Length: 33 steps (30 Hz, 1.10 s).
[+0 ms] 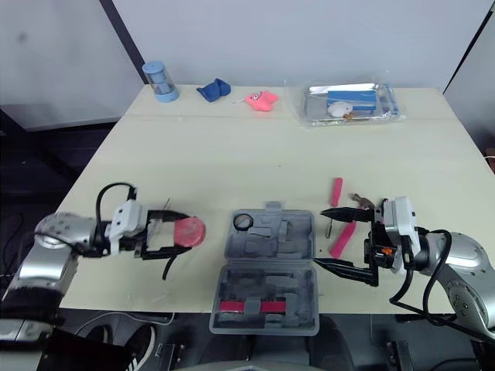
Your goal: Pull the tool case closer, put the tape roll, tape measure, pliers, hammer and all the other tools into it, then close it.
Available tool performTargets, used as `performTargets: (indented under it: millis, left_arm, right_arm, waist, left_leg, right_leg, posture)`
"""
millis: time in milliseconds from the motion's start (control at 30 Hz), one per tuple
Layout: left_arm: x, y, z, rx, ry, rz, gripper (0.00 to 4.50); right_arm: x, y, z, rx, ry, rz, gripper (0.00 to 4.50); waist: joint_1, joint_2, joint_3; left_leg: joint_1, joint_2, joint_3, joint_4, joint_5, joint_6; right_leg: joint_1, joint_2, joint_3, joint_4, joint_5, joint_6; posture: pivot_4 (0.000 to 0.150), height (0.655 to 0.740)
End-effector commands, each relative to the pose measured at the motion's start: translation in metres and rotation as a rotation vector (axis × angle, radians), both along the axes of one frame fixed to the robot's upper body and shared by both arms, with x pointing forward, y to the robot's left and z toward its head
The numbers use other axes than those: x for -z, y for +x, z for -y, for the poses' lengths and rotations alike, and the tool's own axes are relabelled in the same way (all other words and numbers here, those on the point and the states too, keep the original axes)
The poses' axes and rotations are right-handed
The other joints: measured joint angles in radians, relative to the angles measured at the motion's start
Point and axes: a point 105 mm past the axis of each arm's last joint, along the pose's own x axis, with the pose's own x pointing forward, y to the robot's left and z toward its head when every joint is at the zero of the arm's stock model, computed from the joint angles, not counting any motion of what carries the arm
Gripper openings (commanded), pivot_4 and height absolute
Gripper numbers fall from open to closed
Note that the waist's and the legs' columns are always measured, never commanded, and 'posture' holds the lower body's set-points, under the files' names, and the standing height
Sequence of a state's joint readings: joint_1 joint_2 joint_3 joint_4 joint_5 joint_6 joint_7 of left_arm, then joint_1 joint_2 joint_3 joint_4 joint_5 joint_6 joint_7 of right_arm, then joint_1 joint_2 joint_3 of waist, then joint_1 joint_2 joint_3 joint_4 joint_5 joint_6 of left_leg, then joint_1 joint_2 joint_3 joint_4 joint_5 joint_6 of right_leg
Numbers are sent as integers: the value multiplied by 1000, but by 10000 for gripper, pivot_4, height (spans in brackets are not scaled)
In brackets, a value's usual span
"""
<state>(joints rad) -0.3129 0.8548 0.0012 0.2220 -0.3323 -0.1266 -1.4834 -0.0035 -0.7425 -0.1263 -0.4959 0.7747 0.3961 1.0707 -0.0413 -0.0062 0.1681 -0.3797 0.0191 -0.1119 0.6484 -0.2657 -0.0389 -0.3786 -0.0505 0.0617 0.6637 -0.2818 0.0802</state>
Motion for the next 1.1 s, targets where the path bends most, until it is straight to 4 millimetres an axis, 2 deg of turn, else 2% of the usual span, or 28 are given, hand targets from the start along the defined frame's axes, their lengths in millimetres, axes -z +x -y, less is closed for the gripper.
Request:
performTargets:
  millis: [33, 267, 367, 600, 800, 900, 1000, 1033, 1067, 1100]
  left_arm:
    - [-15, 2, 36, 155, -17, 16, 30673]
    - [-25, 15, 101, 326, -55, 72, 30673]
    - [-29, 19, 122, 348, -85, 88, 30673]
    - [-31, 25, 158, 365, -137, 128, 30673]
    - [-21, 22, 179, 382, -147, 129, 30673]
    - [-19, 23, 182, 383, -147, 132, 30673]
    - [-19, 24, 183, 380, -148, 134, 30673]
    - [-19, 24, 183, 380, -149, 135, 30673]
    - [-19, 24, 183, 382, -153, 134, 30673]
    - [-19, 22, 183, 391, -155, 131, 30673]
  right_arm:
    - [-3, 8, -7, 83, 4, -96, 45000]
    - [-2, 13, -22, 153, 11, -289, 45000]
    - [3, 11, -26, 166, 16, -398, 45000]
    - [15, 19, -34, 270, 63, -649, 45000]
    - [17, 27, -40, 319, 146, -827, 45000]
    - [19, 27, -40, 329, 141, -861, 38956]
    - [20, 27, -40, 339, 140, -887, 25042]
    - [19, 27, -41, 338, 147, -896, 23165]
    - [19, 26, -42, 334, 155, -905, 19013]
    - [19, 26, -43, 329, 157, -911, 13357]
  waist:
    - [0, 0, 0]
    - [1, 0, 0]
    - [1, -1, 1]
    - [0, -1, 1]
    - [0, -1, 1]
    - [-1, -1, 1]
    - [-1, -1, 1]
    - [-1, -1, 1]
    - [0, -1, 1]
    - [0, -1, 1]
  left_leg:
    - [0, 0, 0, 0, 0, 0]
    - [-2, -1, -2, 1, 0, 0]
    - [-2, -1, -3, 1, 0, 0]
    - [-2, -1, -3, 1, 0, 0]
    - [-3, -1, -4, 1, 0, 0]
    - [-3, -1, -5, 1, 0, 0]
    - [-3, -1, -5, 1, 0, 0]
    - [-3, -1, -5, 1, 0, 0]
    - [-3, -1, -5, 1, 0, 0]
    - [-4, -1, -5, 1, 0, 0]
  right_leg:
    - [0, 0, 0, 0, 0, 0]
    - [0, 0, -2, 1, 0, 0]
    - [0, 0, -3, 0, 0, 0]
    - [0, 0, -3, 1, 0, 0]
    - [0, 0, -3, 0, 0, 0]
    - [0, 0, -4, 0, 0, 0]
    - [0, 0, -4, 0, 0, 0]
    - [0, 0, -4, 0, 0, 0]
    - [0, 0, -4, 0, 0, 0]
    - [0, 0, -4, 0, 0, 0]
  posture:
    - [1500, 7400]
    - [1500, 7400]
    - [1500, 7400]
    - [1500, 7400]
    - [1500, 7400]
    - [1500, 7400]
    - [1500, 7400]
    - [1500, 7400]
    - [1500, 7400]
    - [1500, 7400]
